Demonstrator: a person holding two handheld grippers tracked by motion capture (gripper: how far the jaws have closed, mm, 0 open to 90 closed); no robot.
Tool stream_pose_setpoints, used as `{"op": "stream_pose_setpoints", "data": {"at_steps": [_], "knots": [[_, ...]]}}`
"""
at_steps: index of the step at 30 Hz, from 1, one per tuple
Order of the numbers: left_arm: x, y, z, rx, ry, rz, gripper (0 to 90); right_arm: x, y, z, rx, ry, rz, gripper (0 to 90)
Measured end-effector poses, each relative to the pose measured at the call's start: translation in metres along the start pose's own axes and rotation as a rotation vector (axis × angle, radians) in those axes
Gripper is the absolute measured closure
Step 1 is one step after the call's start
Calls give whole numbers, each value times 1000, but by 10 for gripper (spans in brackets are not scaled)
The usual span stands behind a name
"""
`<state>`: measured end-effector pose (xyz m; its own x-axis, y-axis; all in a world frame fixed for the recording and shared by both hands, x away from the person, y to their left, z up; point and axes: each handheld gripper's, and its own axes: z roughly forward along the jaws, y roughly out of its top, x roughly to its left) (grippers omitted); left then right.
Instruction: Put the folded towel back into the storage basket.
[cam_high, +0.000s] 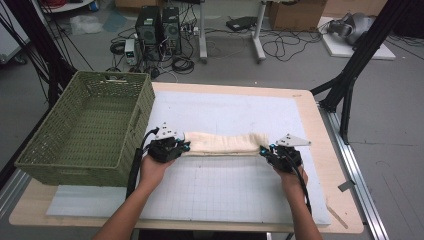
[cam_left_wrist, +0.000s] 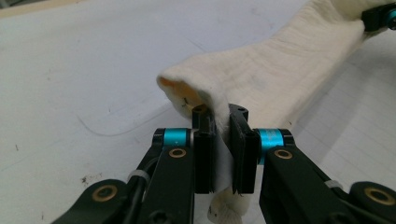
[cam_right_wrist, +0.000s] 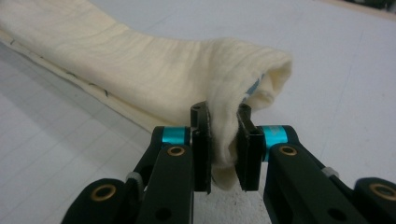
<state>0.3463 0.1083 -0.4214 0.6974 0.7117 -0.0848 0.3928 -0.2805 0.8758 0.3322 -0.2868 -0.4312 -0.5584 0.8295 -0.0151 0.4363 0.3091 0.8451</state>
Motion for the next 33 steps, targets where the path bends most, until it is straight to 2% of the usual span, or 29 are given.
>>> {"op": "stream_pose_setpoints", "data": {"at_steps": [3, 4, 5, 6, 9, 17, 24, 28, 29, 33], "knots": [[-3, 0, -7, -24, -6, 12, 813, 0, 1, -4, -22, 9, -12, 790], [-5, 0, -14, -49, -12, 17, 814, 0, 3, -10, -54, 20, -14, 790], [-5, 0, -14, -49, -12, 17, 814, 0, 4, -11, -65, 27, -11, 790], [-6, 0, -19, -73, -16, 16, 814, 0, 5, -14, -79, 35, -14, 790], [-7, 1, -27, -101, -26, 10, 814, 2, 8, -20, -116, 42, -33, 790], [-11, 2, -37, -127, -31, 31, 815, 3, 10, -22, -127, 58, -41, 790], [-15, 5, -56, -168, -16, 51, 816, 7, 22, -25, -162, 69, -61, 790], [-15, 6, -64, -193, -14, 57, 817, 10, 29, -28, -202, 86, -72, 790], [-13, 8, -70, -210, -22, 58, 817, 11, 31, -29, -201, 93, -73, 790], [-13, 10, -77, -229, -23, 63, 818, 12, 39, -27, -212, 98, -87, 791]]}}
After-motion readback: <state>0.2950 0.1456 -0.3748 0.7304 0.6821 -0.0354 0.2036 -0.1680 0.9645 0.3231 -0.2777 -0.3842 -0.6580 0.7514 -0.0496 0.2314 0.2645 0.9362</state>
